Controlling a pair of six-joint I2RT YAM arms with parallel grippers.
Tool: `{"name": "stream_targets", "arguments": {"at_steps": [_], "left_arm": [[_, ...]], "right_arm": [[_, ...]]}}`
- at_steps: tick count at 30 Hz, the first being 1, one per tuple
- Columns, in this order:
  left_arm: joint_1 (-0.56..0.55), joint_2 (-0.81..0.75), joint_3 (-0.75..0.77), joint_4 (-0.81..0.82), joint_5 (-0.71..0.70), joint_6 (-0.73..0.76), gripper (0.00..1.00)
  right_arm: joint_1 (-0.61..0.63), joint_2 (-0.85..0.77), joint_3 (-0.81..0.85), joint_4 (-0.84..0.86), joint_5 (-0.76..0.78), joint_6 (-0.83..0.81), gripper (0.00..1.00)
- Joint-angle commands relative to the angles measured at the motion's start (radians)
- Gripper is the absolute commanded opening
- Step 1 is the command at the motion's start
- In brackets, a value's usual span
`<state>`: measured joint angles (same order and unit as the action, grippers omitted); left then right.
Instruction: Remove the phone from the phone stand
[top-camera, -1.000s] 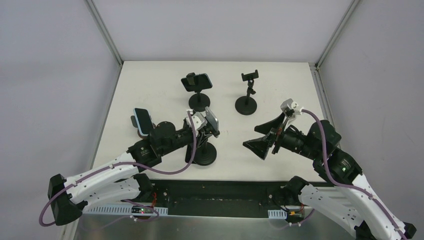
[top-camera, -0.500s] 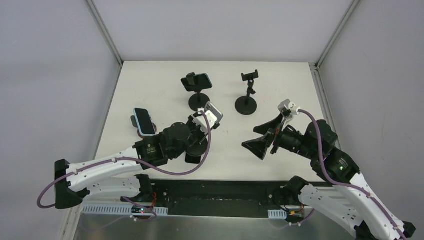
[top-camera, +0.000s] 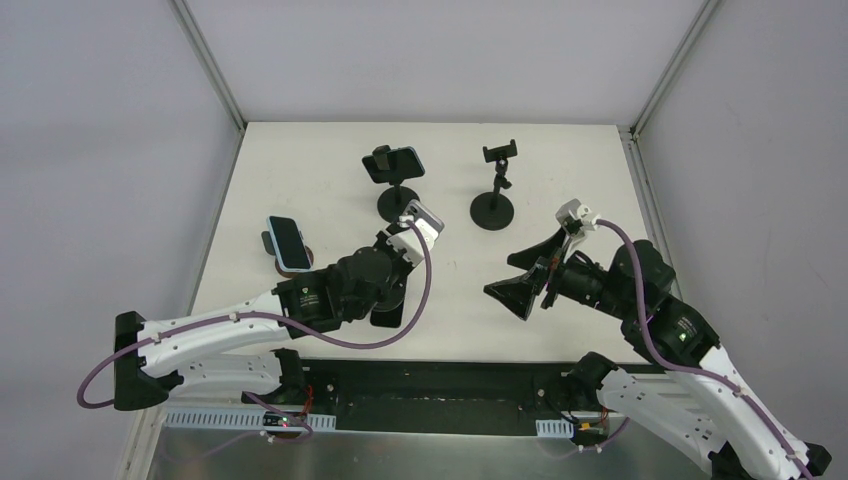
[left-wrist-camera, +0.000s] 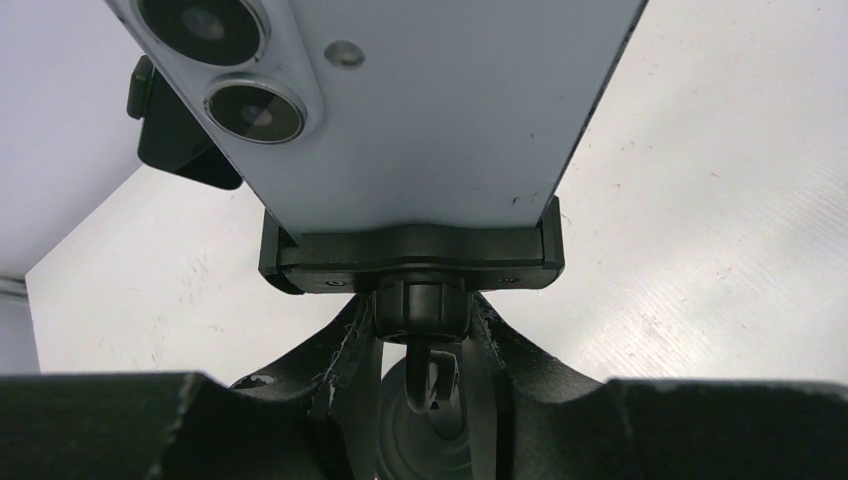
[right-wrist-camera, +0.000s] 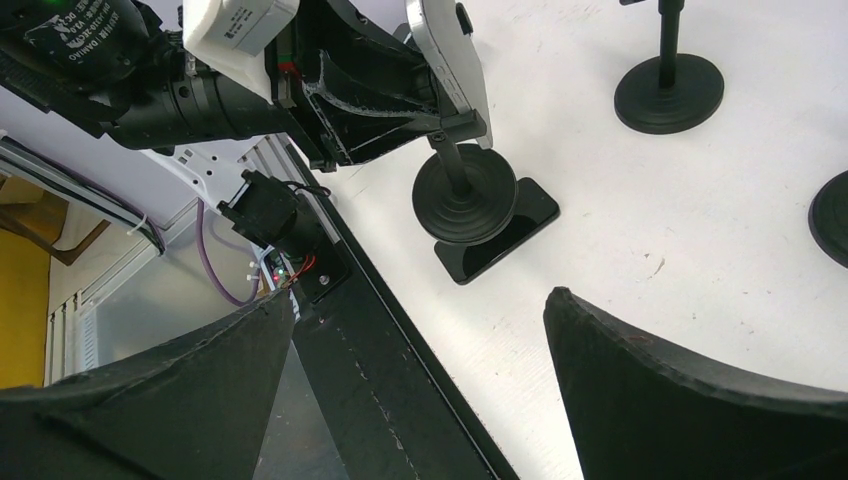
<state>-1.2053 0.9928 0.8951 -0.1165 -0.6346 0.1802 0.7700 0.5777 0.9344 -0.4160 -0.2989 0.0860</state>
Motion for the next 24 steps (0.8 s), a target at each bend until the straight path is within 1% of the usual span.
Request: {"name": "stream_targets", "arguments": {"at_steps": [1, 2, 4, 8, 10, 11, 13, 15, 19, 24], "left_arm": [[-0.012, -0.021, 0.089, 0.058, -0.043, 0.006, 0.0], [-0.011, -0.025, 0.088, 0.054, -0.027, 0.007, 0.0], [-0.011, -0.04, 0.074, 0.051, 0.054, 0.027, 0.0], [-0.011, -0.098, 0.025, 0.052, 0.292, 0.085, 0.0], [-0.012, -0.125, 0.002, 0.053, 0.44, 0.13, 0.0], [-0.012, -0.143, -0.021, 0.055, 0.542, 0.155, 0.0], [-0.012, -0.174, -0.051, 0.066, 0.682, 0.199, 0.0], [-0.011, -0.196, -0.073, 0.069, 0.772, 0.232, 0.0], [-0.012, -0.228, -0.103, 0.069, 0.898, 0.308, 0.0], [-0.013, -0.236, -0.107, 0.068, 0.948, 0.344, 0.0]], "right_arm": [[0.004, -0.014, -0.005, 0.038, 0.004, -0.009, 0.99], [0.003, -0.014, -0.005, 0.038, 0.004, -0.008, 0.99], [0.003, -0.016, -0.005, 0.036, 0.004, -0.008, 0.99], [0.004, -0.027, -0.011, 0.036, -0.003, -0.016, 0.99], [0.003, -0.036, -0.019, 0.042, -0.007, -0.023, 0.99], [0.003, -0.042, -0.023, 0.045, -0.01, -0.025, 0.99], [0.003, -0.053, -0.031, 0.052, -0.019, -0.029, 0.99], [0.004, -0.063, -0.039, 0.053, -0.031, -0.036, 0.99], [0.003, -0.087, -0.069, 0.073, -0.075, -0.068, 0.99], [0.003, -0.135, -0.12, 0.118, -0.127, -0.08, 0.99]]}}
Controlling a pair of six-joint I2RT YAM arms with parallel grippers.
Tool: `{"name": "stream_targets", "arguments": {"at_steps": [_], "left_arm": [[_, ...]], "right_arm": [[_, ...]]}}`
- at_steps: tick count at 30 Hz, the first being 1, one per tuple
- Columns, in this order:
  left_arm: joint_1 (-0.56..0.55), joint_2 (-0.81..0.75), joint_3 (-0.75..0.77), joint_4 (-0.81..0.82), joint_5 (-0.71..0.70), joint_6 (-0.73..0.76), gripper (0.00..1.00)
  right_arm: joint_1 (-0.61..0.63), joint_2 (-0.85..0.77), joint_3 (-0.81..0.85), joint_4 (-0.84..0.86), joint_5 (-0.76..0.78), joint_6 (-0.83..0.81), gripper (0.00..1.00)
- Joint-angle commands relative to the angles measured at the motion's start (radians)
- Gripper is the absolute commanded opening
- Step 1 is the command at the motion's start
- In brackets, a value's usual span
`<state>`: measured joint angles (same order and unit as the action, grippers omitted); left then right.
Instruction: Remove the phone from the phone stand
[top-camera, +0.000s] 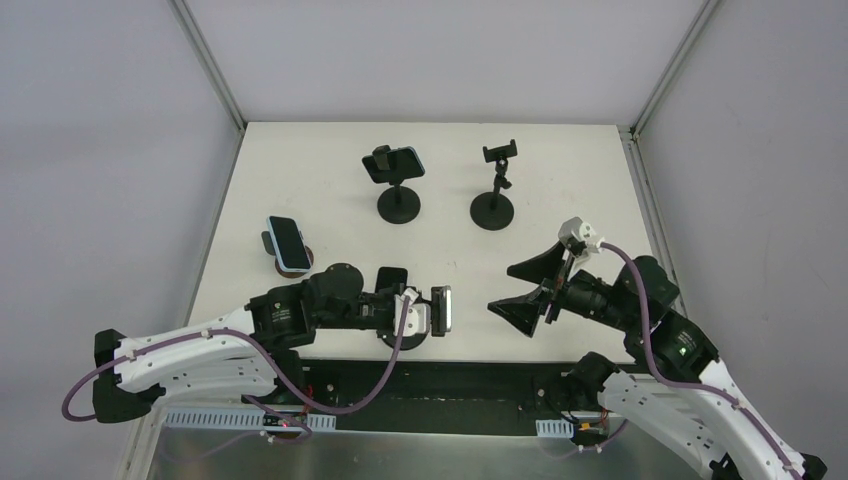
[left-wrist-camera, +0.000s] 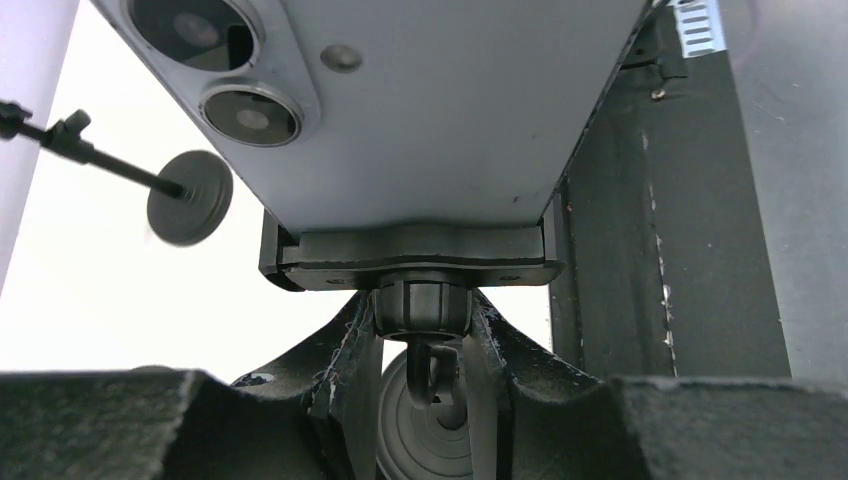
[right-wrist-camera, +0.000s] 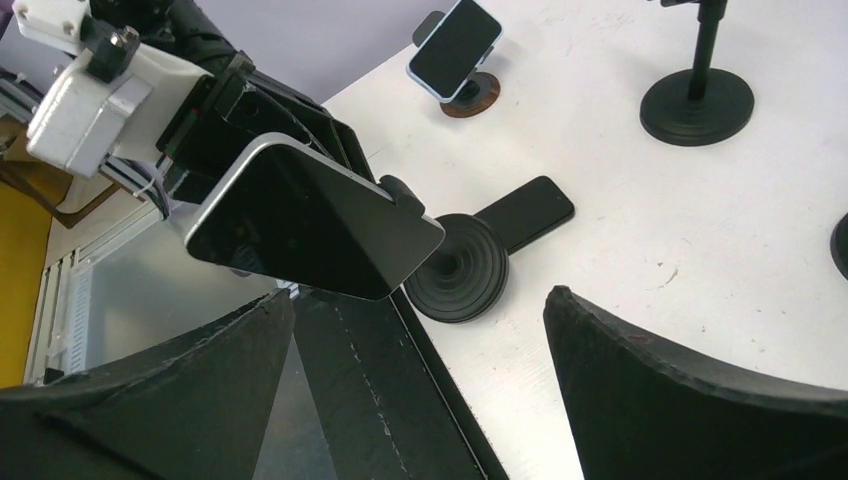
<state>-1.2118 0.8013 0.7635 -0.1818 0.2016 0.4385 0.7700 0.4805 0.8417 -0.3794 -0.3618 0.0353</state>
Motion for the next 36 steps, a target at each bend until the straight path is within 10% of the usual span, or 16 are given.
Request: {"name": "stream_targets", "arguments": {"at_steps": [1, 21, 36], "left_arm": [[-0.005, -0.043, 0.024, 0.133, 0.122, 0.097, 0.0], [0.001, 0.076, 0.096, 0.15, 0.255, 0.011, 0.0], [0.169, 0.113, -0.001, 0.569, 0.519, -0.24, 0.0]], "right_arm": [[0.004, -0.046, -0.037, 0.089, -0.07, -0.042, 0.99], [0.018, 0.05, -0.118, 0.335, -0.296, -0.217, 0.98], [0.127, 0.063, -0.147, 0.375, -0.265, -0.295, 0.99]]}}
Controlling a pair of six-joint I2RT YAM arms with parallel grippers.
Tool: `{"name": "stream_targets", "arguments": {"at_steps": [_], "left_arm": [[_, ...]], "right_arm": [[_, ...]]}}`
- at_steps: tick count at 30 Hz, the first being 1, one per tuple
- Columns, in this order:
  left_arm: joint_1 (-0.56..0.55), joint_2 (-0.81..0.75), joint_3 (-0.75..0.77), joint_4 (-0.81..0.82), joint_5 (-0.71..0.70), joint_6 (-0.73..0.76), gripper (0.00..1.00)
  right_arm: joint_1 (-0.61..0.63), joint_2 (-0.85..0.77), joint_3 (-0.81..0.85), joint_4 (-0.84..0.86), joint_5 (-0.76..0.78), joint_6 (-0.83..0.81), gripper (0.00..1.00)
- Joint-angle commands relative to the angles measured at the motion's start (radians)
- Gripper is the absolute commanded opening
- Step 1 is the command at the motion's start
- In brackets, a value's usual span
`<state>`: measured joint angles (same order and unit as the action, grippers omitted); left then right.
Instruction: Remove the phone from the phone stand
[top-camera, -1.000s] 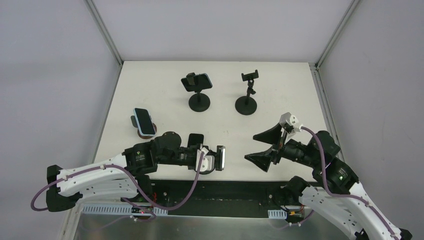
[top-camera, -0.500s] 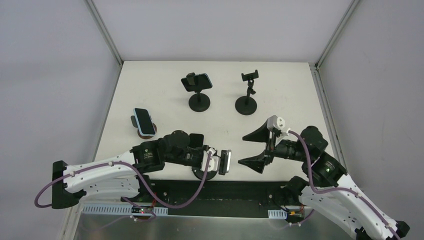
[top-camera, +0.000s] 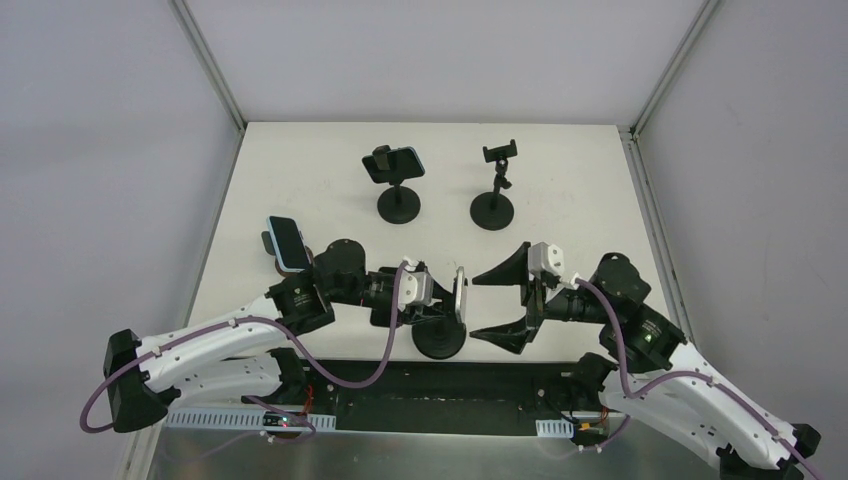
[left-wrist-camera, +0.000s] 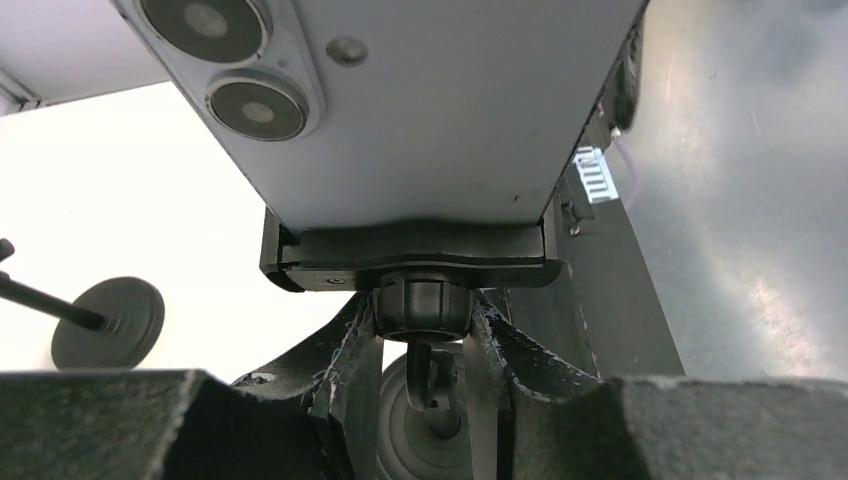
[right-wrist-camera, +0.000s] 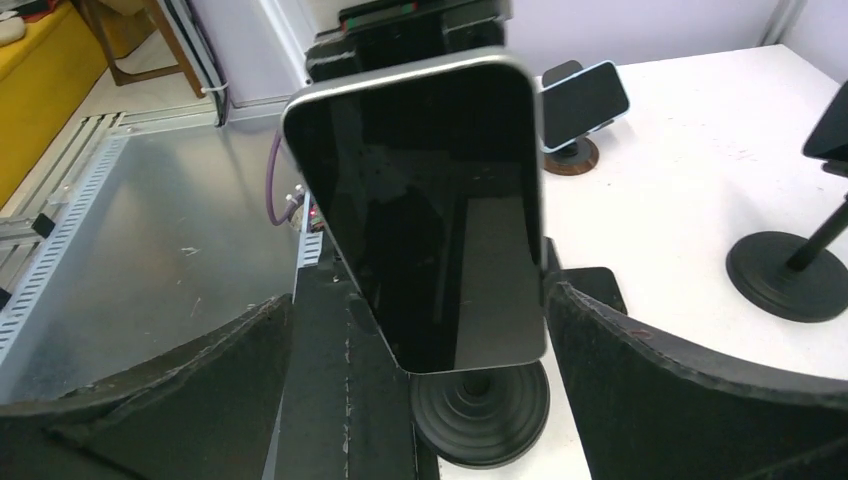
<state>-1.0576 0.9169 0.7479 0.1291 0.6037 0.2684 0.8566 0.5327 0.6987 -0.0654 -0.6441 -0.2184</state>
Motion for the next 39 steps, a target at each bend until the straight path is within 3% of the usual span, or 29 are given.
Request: {"name": "stream_targets", "arguments": {"at_steps": [1, 8, 15, 39], "left_arm": [[0.016, 0.0, 0.016, 0.26, 0.124, -0.071, 0.0], [0.016, -0.005, 0.01, 0.268, 0.156, -0.076, 0.0], [0.016, -0.015, -0.002, 0.27, 0.172, -0.08, 0.0], [0.034, 0.043, 0.002, 0.27, 0.008, -0.073, 0.0]], "right_arm": [[0.051, 0.012, -0.004, 0.066, 0.038, -0.051, 0.99], [0.079, 0.042, 0.016, 0.07, 0.147, -0.081, 0.99], [0.082, 0.064, 0.052, 0.04, 0.102, -0.081, 0.99], [0.12, 0.088, 0.053, 0.059, 0.099, -0.036, 0.99]]}}
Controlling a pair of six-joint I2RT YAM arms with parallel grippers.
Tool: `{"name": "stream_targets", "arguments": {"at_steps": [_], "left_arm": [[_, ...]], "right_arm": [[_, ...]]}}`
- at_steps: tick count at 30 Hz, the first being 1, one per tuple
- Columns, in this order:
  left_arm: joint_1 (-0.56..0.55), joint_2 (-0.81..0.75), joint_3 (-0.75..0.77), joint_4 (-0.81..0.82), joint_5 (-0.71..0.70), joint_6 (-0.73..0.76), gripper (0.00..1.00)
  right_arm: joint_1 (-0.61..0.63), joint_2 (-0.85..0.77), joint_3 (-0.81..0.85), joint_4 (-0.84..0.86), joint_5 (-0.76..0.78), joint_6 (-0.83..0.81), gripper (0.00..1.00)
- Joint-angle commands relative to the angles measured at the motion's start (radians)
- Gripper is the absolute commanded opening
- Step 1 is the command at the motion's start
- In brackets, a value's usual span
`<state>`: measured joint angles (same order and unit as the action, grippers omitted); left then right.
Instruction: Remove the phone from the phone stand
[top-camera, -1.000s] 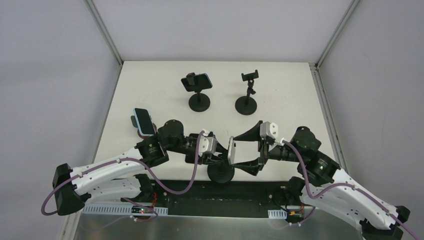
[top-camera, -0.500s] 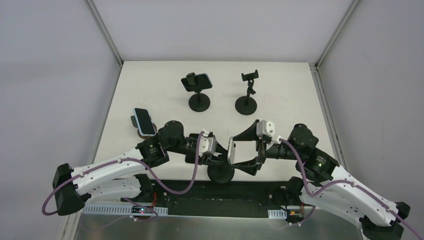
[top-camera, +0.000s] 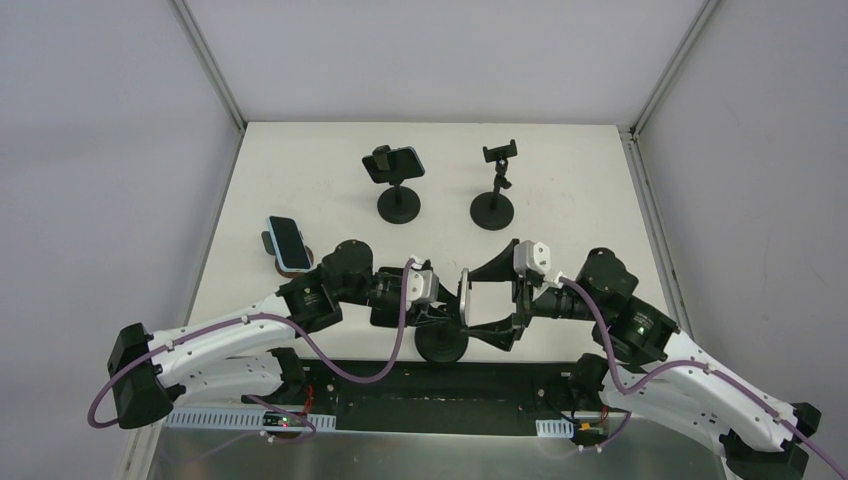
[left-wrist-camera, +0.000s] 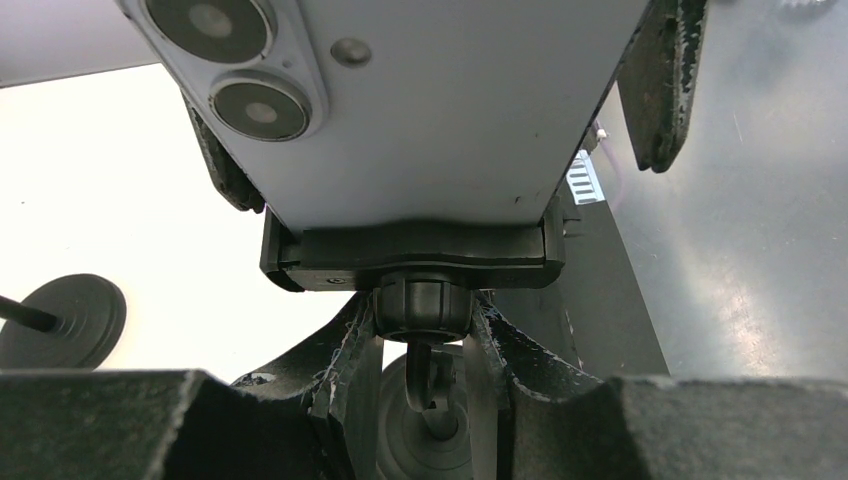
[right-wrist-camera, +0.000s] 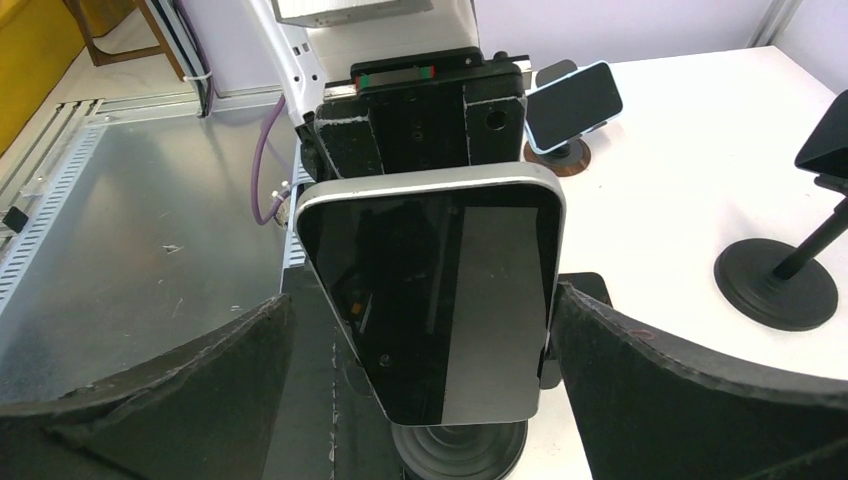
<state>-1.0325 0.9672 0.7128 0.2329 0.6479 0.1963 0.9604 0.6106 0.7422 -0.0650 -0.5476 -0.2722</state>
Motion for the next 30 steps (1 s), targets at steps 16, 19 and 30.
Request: {"name": "stream_targets", "arguments": {"at_steps": [16, 19, 30], "left_arm": [[0.01, 0.0, 0.036, 0.167, 0.026, -0.001, 0.0], [0.01, 0.001, 0.038, 0.166, 0.048, 0.001, 0.0], [0.01, 0.005, 0.038, 0.167, 0.082, -0.003, 0.0]], "right_arm": [[0.03, 0.049, 0.024, 0.021, 0.023, 0.005, 0.9], [0.029, 0.048, 0.025, 0.005, 0.032, 0.007, 0.88], [0.028, 0.031, 0.017, 0.002, 0.049, 0.005, 0.91]]}}
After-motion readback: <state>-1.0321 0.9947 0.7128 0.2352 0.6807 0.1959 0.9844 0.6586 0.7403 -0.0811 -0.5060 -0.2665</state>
